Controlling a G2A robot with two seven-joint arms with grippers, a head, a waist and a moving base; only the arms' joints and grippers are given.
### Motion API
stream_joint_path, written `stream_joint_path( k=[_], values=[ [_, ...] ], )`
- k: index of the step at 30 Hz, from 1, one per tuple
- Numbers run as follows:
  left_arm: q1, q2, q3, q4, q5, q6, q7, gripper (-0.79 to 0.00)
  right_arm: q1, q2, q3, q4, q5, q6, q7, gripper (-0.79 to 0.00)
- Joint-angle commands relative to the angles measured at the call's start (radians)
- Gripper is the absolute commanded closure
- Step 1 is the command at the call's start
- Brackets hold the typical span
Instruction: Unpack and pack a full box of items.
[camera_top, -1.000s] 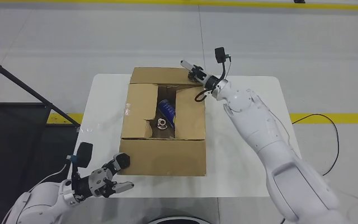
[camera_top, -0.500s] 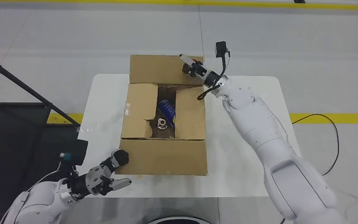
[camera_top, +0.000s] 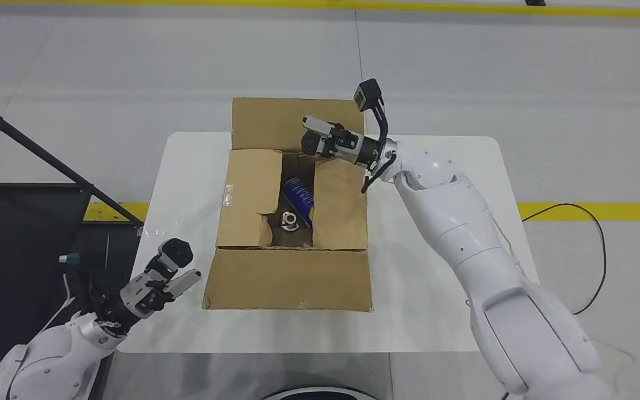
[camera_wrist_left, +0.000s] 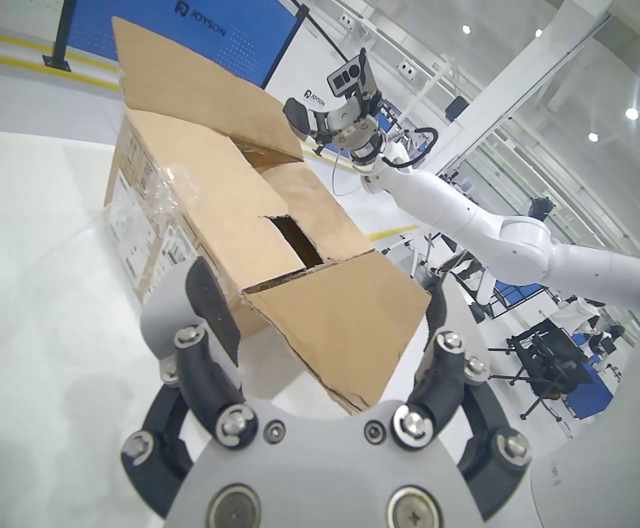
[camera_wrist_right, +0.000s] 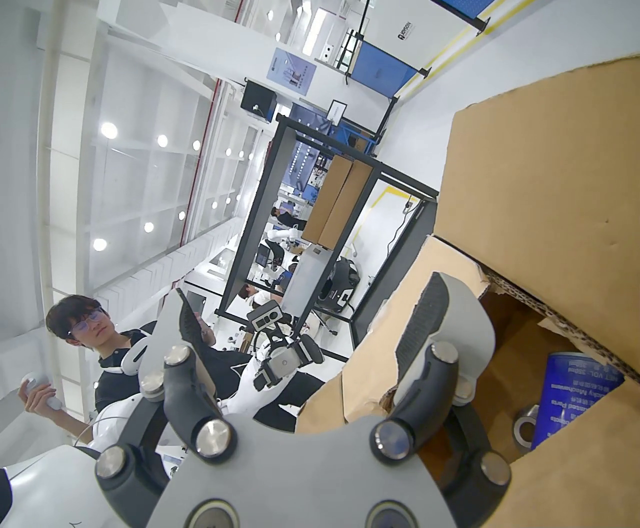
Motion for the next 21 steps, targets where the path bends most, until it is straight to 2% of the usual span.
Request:
stream_joint_path(
  k=[1, 6, 14, 21],
  values=[
    [0.000, 0.000, 0.000, 0.000, 0.000, 0.000, 0.000, -0.785, 0.000, 0.000, 0.000, 0.000, 0.000, 0.000, 0.000, -0.785],
    [-0.001, 0.000, 0.001, 0.000, 0.000, 0.005, 0.002, -0.785, -0.007, 0.000, -0.005, 0.002, -0.009, 0.014, -0.001, -0.785],
    [-0.005, -0.010, 0.000, -0.011, 0.069, 0.094, 0.116, -0.785, -0.044, -0.008, -0.058, -0.119, -0.090, 0.229, 0.059, -0.785],
    [0.018, -0.022, -0.003, -0.021, 0.127, 0.120, 0.231, -0.785, -0.055, -0.014, -0.071, -0.118, -0.099, 0.323, 0.115, -0.785]
  ],
)
